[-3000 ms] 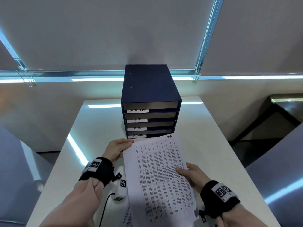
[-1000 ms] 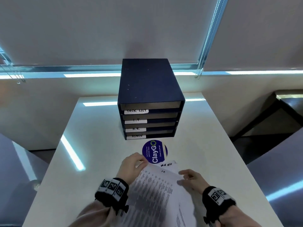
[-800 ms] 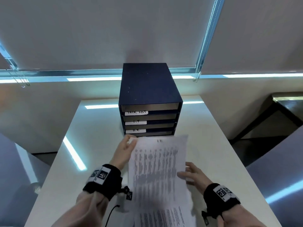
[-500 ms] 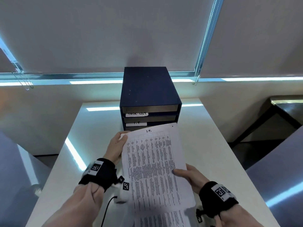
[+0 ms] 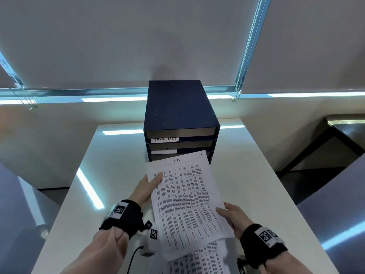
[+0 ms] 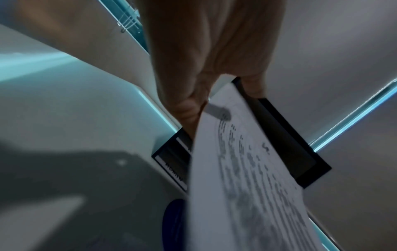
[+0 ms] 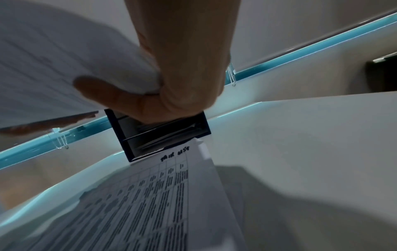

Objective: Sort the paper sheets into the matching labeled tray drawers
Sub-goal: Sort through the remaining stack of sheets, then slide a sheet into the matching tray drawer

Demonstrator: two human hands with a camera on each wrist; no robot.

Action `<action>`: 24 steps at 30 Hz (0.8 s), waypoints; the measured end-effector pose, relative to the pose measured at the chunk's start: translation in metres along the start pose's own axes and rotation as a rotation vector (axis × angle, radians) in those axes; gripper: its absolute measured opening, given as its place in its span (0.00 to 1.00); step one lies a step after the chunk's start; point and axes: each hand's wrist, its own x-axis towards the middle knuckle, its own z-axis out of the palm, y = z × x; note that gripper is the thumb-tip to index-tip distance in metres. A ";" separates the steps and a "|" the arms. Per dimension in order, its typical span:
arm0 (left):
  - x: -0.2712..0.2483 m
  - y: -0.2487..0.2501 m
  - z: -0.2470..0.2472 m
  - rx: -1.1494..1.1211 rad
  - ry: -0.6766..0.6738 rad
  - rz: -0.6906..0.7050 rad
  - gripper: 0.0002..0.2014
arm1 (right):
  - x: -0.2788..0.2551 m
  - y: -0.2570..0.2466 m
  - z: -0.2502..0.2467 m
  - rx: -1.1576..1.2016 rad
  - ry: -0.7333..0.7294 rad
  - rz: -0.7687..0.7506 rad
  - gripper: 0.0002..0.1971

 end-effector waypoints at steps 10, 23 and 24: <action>-0.013 -0.110 -0.014 0.757 0.250 -0.141 0.09 | 0.066 -0.100 0.010 -0.098 0.117 -0.068 0.15; 0.044 0.016 0.016 -0.078 0.364 0.083 0.04 | 0.099 -0.148 0.045 -0.052 0.044 -0.032 0.19; 0.050 0.015 0.016 -0.112 0.360 0.070 0.02 | 0.094 -0.144 0.042 -0.070 0.020 0.040 0.20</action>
